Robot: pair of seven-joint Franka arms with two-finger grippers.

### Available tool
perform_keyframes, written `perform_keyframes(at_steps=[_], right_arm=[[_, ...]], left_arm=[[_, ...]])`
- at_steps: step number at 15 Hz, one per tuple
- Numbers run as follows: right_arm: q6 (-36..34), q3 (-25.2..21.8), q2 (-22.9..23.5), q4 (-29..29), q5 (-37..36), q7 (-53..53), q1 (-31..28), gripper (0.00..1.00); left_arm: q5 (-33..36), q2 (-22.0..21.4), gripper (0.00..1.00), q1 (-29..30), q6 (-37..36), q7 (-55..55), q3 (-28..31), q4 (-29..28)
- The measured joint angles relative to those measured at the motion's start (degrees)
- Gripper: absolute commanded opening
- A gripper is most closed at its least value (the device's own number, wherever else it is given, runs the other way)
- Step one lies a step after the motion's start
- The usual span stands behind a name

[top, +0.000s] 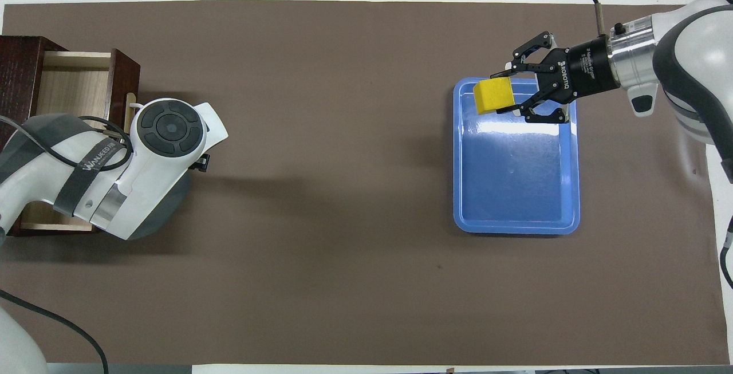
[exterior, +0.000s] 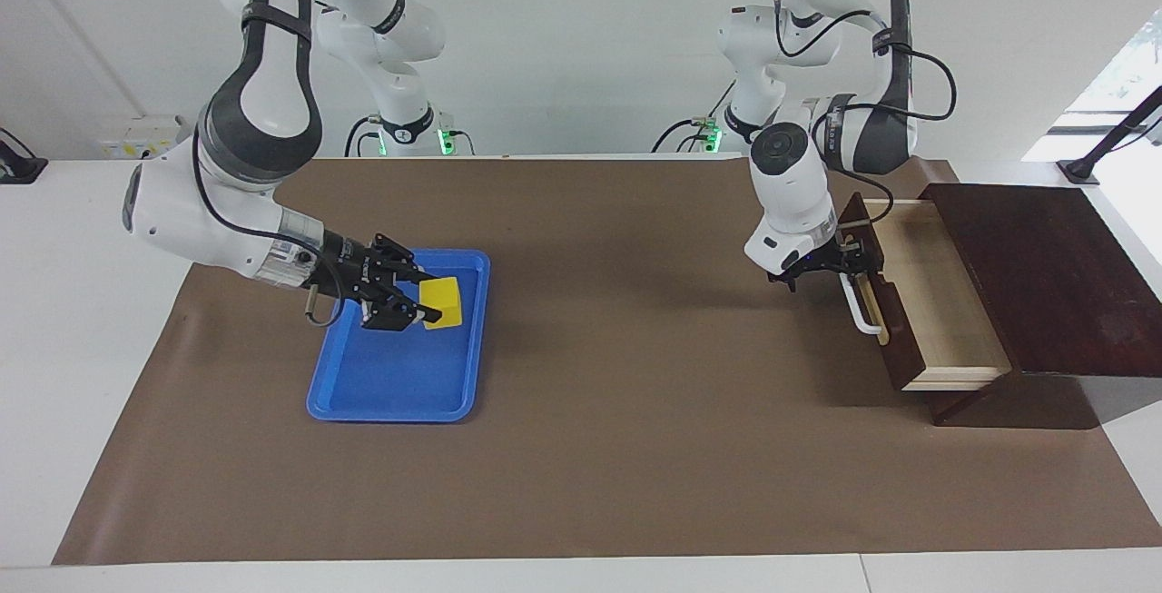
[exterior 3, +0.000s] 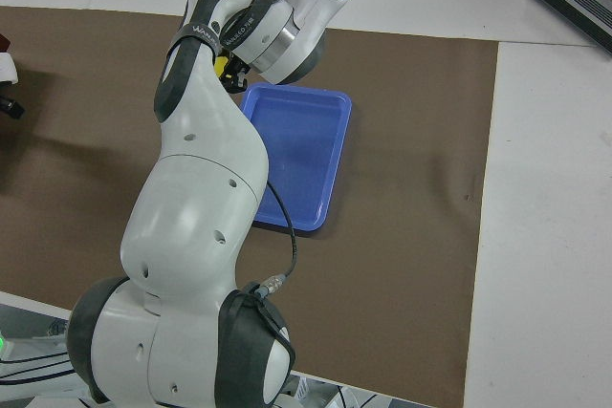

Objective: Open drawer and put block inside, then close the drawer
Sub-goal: 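Lift the yellow cube with the right gripper while the left gripper opens the drawer, then carry the cube with the right gripper toward the approaching left gripper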

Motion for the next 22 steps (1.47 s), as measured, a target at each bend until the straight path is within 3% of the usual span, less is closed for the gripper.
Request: perform_keyframes(at_steps=[12, 18, 22], right_arm=[[-1.2, 0.0, -0.1, -0.1, 0.0, 7.0, 0.0, 0.0], [-2.3, 0.2, -0.2, -0.2, 0.0, 7.9, 0.1, 0.0], [-2.3, 0.4, -0.2, -0.2, 0.0, 7.9, 0.2, 0.0]], left_arm=[[-0.4, 0.0, 1.0, -0.7, -0.5, 0.0, 0.0, 0.5], [-1.2, 0.0, 1.0, -0.8, -4.2, 1.0, -0.2, 5.4], [-6.6, 0.0, 1.0, -0.9, -6.0, 1.3, -0.3, 8.4]])
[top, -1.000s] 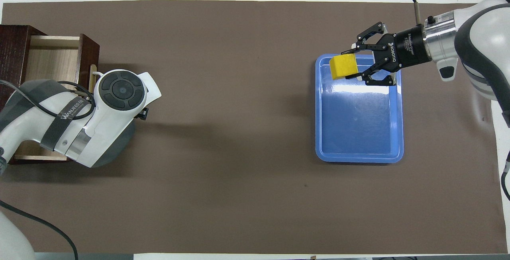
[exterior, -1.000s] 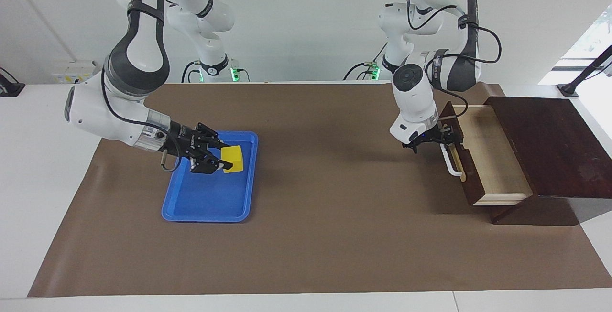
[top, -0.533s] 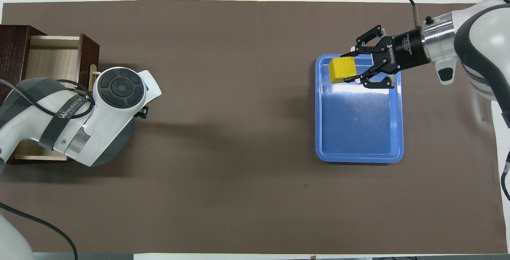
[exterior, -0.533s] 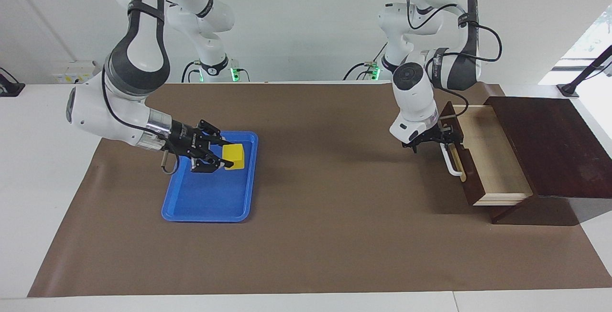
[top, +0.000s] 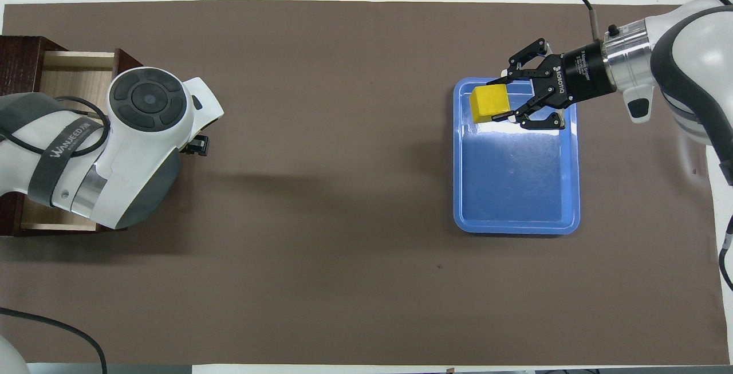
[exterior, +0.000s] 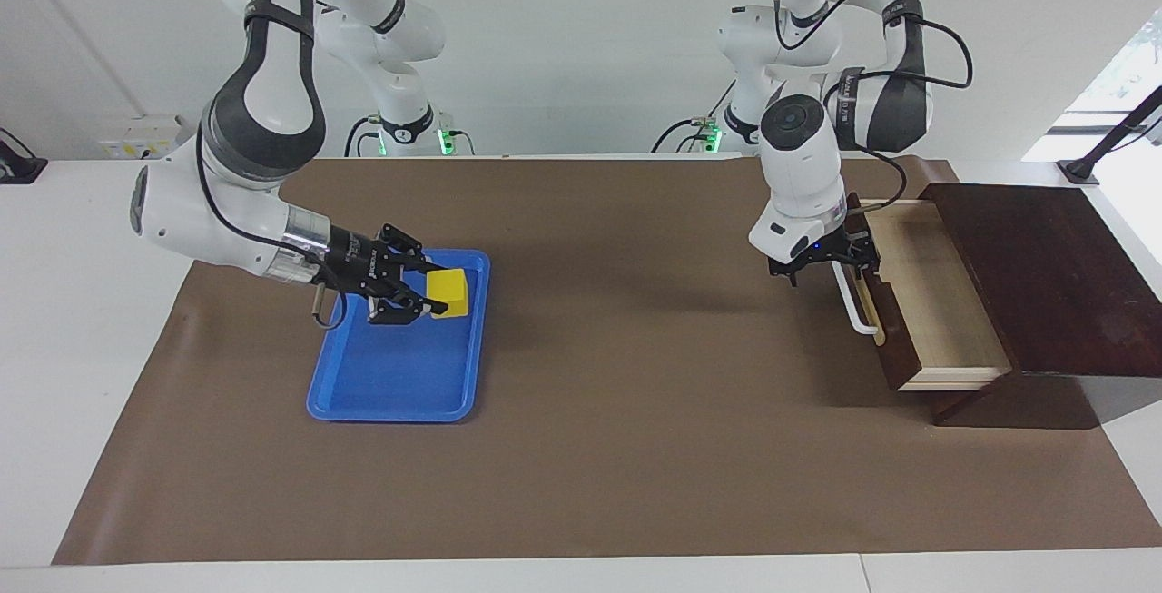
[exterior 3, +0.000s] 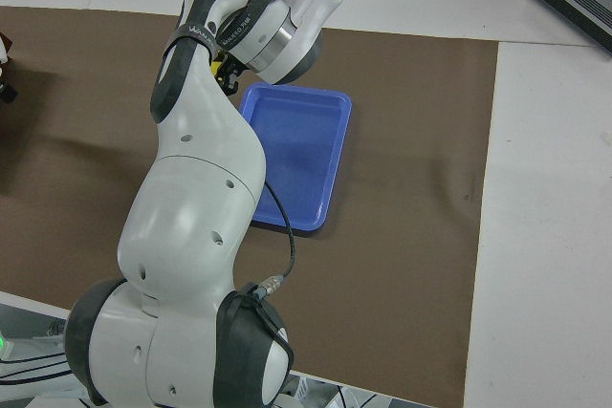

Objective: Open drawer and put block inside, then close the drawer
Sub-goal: 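Carry the cube with the right gripper toward the approaching left gripper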

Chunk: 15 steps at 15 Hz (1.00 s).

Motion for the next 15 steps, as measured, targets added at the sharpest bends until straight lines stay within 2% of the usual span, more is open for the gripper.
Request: perform_keyframes(at_steps=[3, 6, 11, 15], right_arm=[[0.0, 0.4, 0.0, 0.0, 0.0, 0.1, 0.0, 0.0], [0.0, 1.6, -0.1, 0.0, 0.0, 2.0, 0.0, 0.0], [0.7, 4.0, -0.3, 0.2, 0.0, 6.8, 2.4, 0.0], [3.5, 4.1, -0.3, 0.2, 0.0, 10.0, 6.1, 0.0]], left_arm=[[-5.6, -0.3, 1.0, -0.5, -1.2, -3.9, 0.0, 1.4], [-11.1, -2.1, 1.0, -1.1, -1.8, -13.6, -0.4, 2.2], [-17.7, -4.1, 1.0, -6.7, -3.5, -43.5, -0.7, 2.5], [-24.1, -3.7, 1.0, -10.3, -5.1, -67.6, -0.8, 7.6]])
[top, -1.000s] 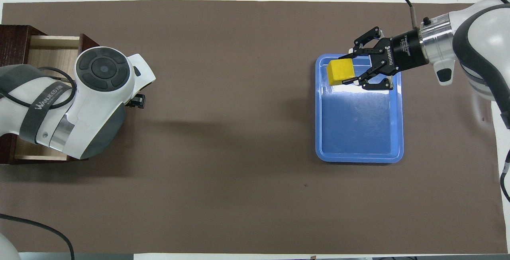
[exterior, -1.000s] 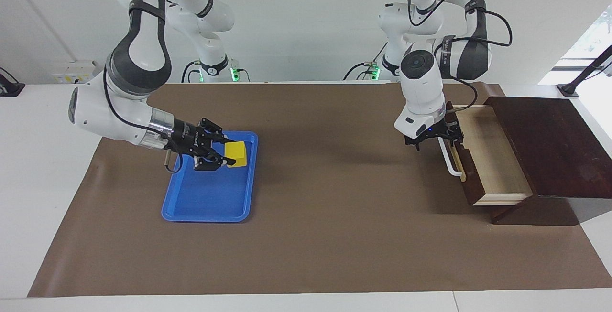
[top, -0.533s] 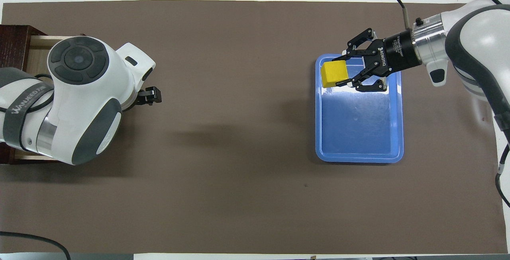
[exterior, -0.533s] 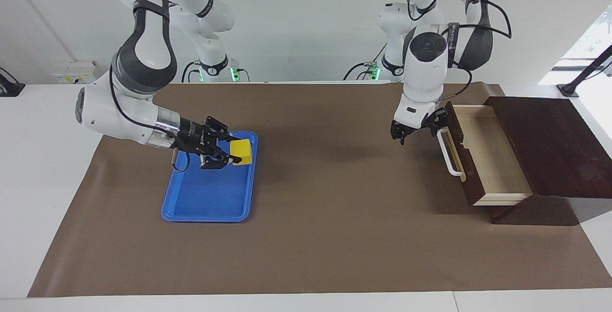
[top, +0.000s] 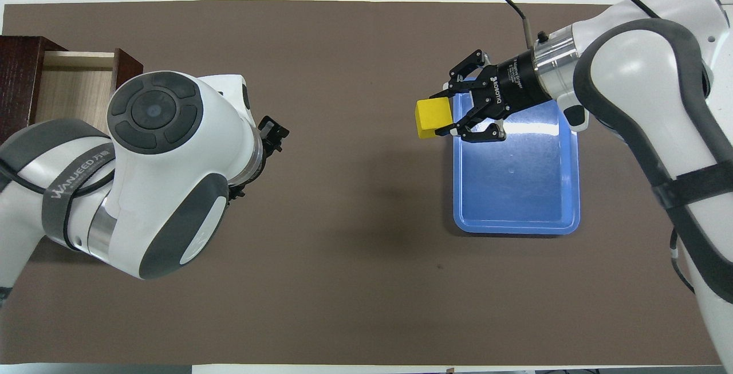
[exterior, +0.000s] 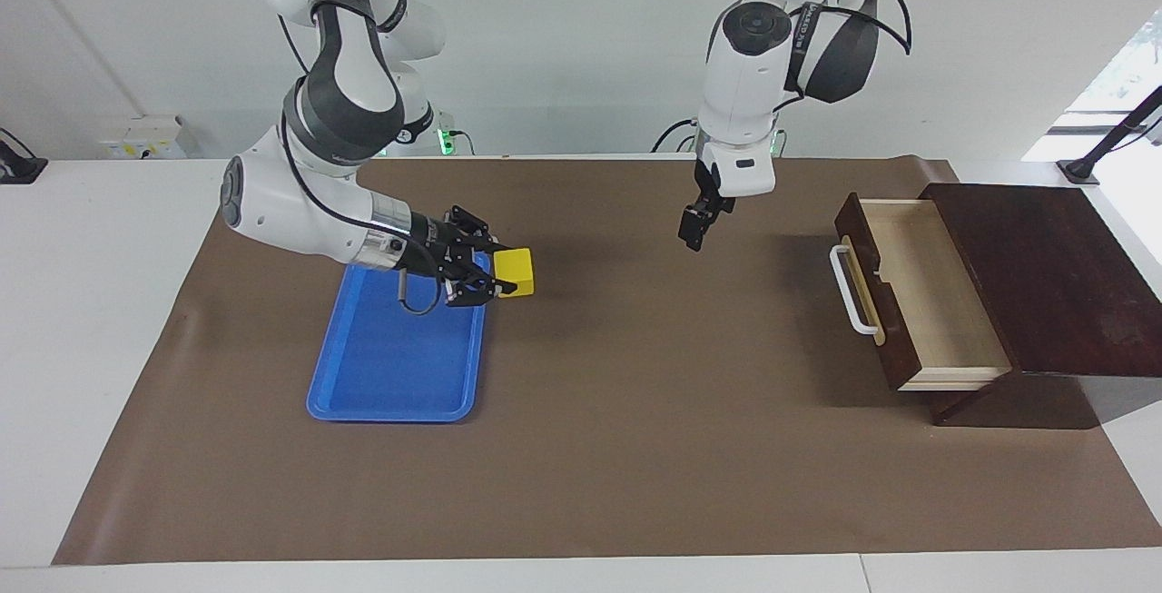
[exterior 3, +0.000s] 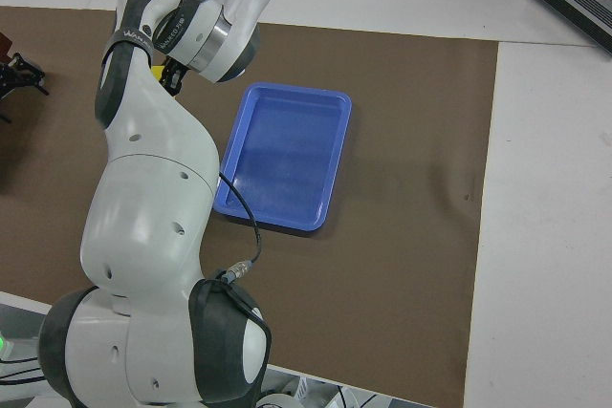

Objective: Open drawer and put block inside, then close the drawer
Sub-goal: 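Carry the cube with the right gripper toward the approaching left gripper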

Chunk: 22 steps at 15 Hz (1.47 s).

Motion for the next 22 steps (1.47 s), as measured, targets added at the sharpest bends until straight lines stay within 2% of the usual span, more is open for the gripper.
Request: perform_keyframes(at_steps=[5, 7, 10, 13, 15, 22], right_arm=[[2.3, 0.0, 0.0, 0.0, 0.0, 1.2, 2.2, 0.0], [2.7, 0.0, 0.0, 0.0, 0.0, 1.6, 2.9, 0.0], [4.6, 0.1, 0.0, 0.1, 0.0, 2.7, 5.5, 0.0], [6.5, 0.1, 0.0, 0.2, 0.0, 4.3, 8.1, 0.0], [7.0, 0.1, 0.0, 0.2, 0.0, 4.7, 8.9, 0.0], [8.4, 0.1, 0.0, 0.5, 0.0, 5.7, 9.9, 0.0]], left_arm=[[-1.8, 2.7, 1.0, -1.8, 0.2, -23.7, 0.0, 5.3], [-1.9, 4.4, 1.0, -3.3, 0.6, -30.0, 0.0, 6.6], [-1.9, 8.5, 1.0, -5.0, 0.5, -37.1, 0.0, 11.6], [-1.9, 13.2, 1.0, -5.5, 0.3, -41.0, 0.0, 17.7], [-1.9, 14.9, 1.0, -6.1, 0.0, -42.2, 0.1, 19.4], [-1.9, 15.5, 1.0, -7.0, -0.4, -43.0, 0.1, 20.0]])
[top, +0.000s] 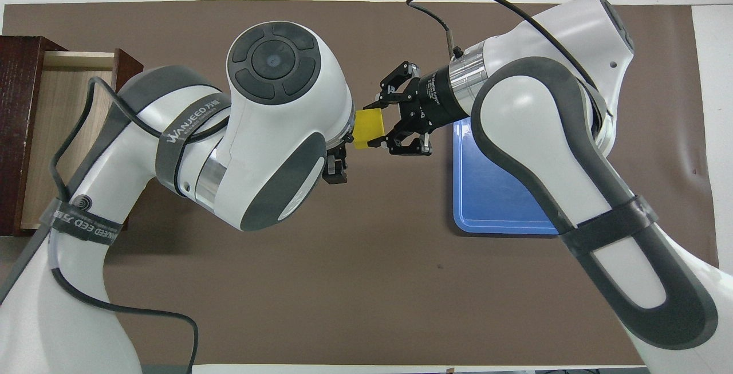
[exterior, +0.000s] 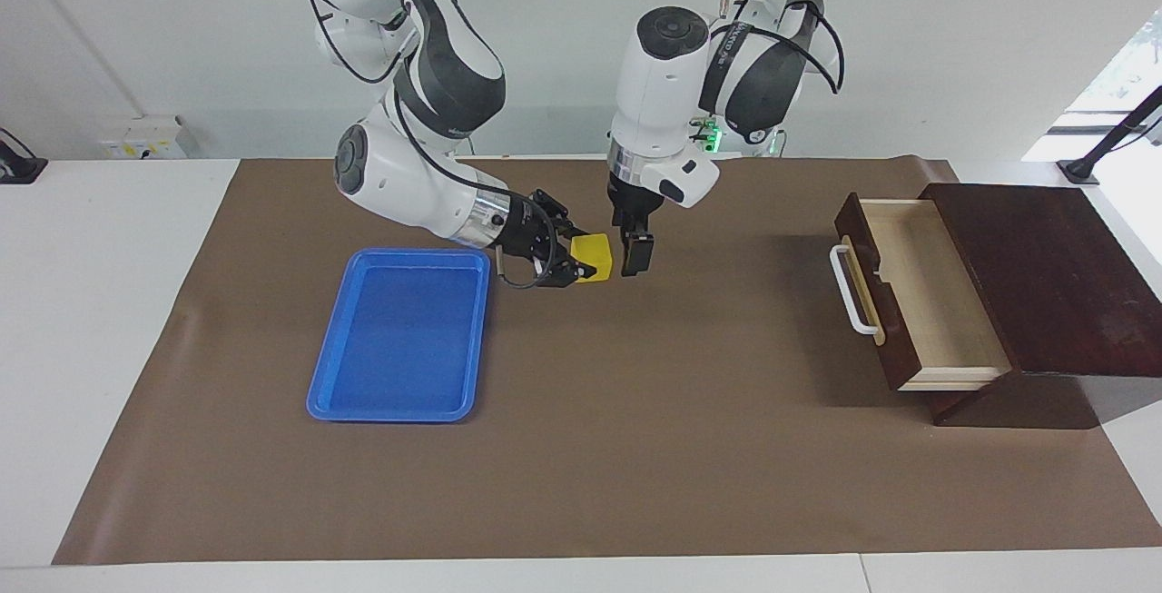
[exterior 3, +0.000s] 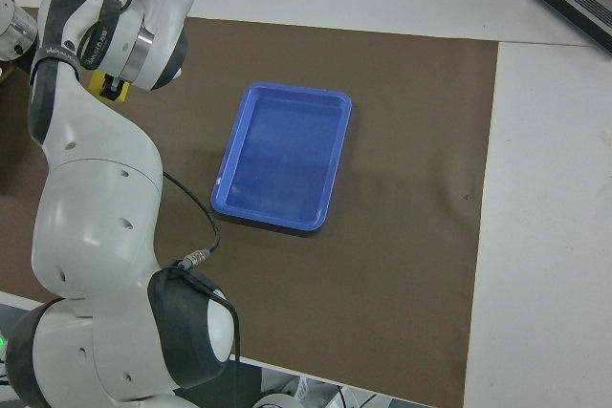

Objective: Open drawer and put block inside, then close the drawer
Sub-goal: 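Carry the cube with the right gripper toward the approaching left gripper, then grasp the cube with the left gripper while the right gripper opens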

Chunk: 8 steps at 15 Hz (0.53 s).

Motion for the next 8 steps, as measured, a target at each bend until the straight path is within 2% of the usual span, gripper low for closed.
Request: perform_keyframes(at_steps=[8], right_arm=[[0.1, 0.0, 0.0, 0.4, 0.4, 0.1, 0.5, 0.0]], left_arm=[[0.3, 0.3, 1.0, -0.5, -0.7, -0.3, 0.0, 0.0]])
